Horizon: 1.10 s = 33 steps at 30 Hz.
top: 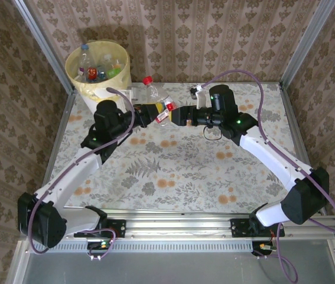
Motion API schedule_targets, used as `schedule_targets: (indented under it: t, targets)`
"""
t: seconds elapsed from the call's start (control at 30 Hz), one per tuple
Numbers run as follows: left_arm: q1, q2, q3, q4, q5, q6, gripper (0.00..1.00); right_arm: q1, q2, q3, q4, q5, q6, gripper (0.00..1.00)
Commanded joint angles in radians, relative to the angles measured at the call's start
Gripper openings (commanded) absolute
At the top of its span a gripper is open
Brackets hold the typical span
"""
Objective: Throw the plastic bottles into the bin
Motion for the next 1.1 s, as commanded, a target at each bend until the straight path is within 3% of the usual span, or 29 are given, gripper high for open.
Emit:
schedule_targets:
  t: [0.0, 0.07, 0.3, 0.43, 0.57, 0.77, 0.97, 1.07]
  targets:
    - [0.050, -0.074, 0.054, -0.134, -0.050, 0.094, 0.23, 0.004, -0.056, -0.026, -0.005, 0.021, -0.036, 0.93]
    - [0.094, -0.108, 0.102, -0.255, -0.092, 0.152, 0.22, 0.003, -0.080, -0.037, -0.013, 0.033, -0.058, 1.00]
    - [0.277, -0.213, 0.293, -0.625, -0.195, 0.336, 0.21, -0.004, -0.115, -0.071, -0.056, 0.065, -0.107, 1.00]
    - [0.332, -0.246, 0.374, -0.755, -0.275, 0.427, 0.21, -0.011, -0.117, -0.091, -0.058, 0.070, -0.108, 1.00]
    - [0.361, -0.273, 0.403, -0.798, -0.328, 0.477, 0.22, -0.015, -0.113, -0.100, -0.058, 0.071, -0.110, 1.00]
    - [0.409, -0.242, 0.432, -0.801, -0.299, 0.508, 0.22, -0.016, -0.109, -0.105, -0.069, 0.075, -0.116, 1.00]
    - [0.468, -0.065, 0.579, -0.767, -0.235, 0.555, 0.23, -0.018, -0.114, -0.118, -0.073, 0.078, -0.117, 1.00]
    - [0.534, 0.106, 0.723, -0.751, -0.155, 0.567, 0.33, -0.021, -0.111, -0.118, -0.071, 0.081, -0.115, 1.00]
